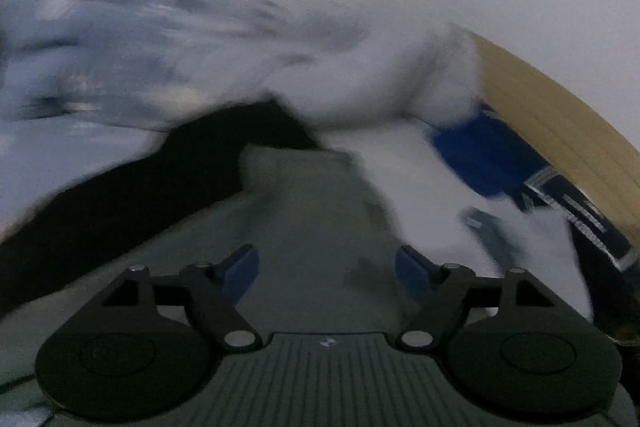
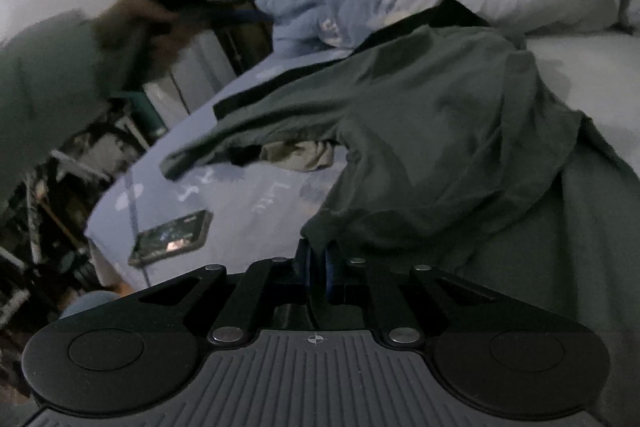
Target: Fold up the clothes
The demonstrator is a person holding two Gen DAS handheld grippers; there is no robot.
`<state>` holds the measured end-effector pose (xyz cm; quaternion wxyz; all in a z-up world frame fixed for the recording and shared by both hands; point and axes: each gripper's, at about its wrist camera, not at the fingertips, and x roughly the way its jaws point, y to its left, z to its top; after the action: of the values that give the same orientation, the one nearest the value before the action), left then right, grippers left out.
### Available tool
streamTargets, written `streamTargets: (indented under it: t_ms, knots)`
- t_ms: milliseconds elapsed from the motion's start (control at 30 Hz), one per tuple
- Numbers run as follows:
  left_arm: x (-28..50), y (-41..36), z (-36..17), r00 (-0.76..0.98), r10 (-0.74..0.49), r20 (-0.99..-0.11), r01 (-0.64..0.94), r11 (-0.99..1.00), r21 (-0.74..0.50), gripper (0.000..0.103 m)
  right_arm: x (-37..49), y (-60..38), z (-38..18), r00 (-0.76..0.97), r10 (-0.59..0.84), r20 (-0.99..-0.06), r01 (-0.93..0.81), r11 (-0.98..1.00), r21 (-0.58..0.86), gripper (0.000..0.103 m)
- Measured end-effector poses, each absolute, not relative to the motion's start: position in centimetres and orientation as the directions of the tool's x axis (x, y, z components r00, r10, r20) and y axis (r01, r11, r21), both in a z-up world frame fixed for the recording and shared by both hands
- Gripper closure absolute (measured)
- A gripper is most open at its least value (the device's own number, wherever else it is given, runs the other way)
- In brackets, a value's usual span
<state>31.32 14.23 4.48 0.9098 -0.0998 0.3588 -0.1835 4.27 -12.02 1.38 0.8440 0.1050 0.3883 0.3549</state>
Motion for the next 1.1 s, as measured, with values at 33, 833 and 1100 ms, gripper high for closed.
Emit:
streamTargets:
  t_ms: [33, 833, 1100]
  knots:
    - [33.0, 12.2, 3.9, 0.653, -0.427, -0.625, 0.278, 0.904, -0.326, 0.021, 4.5, -12.8, 1.5, 0.448, 0.685, -0.574, -0.506, 0.724, 0.469, 0.095]
    - [49.7, -2.5, -7.3, 0.508, -0.318, -0.801, 0.171, 0.948, -0.268, 0.052, 6.9, -32.0, 5.4, 0.630, 0.609, -0.481, -0.252, 0.746, 0.616, 0.096]
    - [50.9, -2.6, -7.4, 0.540, -0.307, -0.784, 0.056, 0.942, -0.330, 0.097, 7.7, -37.9, 7.9, 0.734, 0.483, -0.477, -0.192, 0.821, 0.537, 0.096]
